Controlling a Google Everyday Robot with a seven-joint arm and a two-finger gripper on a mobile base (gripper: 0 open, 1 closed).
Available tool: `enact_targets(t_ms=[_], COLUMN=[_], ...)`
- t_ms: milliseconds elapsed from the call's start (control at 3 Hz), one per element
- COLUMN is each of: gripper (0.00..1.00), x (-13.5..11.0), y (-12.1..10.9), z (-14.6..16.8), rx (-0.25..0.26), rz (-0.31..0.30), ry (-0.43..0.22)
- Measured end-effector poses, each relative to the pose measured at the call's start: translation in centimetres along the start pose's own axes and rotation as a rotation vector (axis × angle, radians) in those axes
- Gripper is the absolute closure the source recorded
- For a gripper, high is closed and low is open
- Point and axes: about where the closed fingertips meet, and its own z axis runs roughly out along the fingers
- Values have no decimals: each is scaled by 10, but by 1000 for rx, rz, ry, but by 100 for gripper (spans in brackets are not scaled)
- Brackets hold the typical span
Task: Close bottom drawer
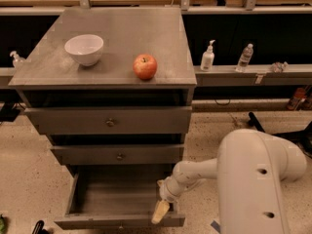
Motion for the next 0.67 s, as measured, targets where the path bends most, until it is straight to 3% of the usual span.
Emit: enact_targets(t_ms=[333,667], gripper=[0,0], x=[-15,-7], y=[-5,-1], z=[9,28], rx=[4,-88], rz=[-5,-41], ry=[-5,19])
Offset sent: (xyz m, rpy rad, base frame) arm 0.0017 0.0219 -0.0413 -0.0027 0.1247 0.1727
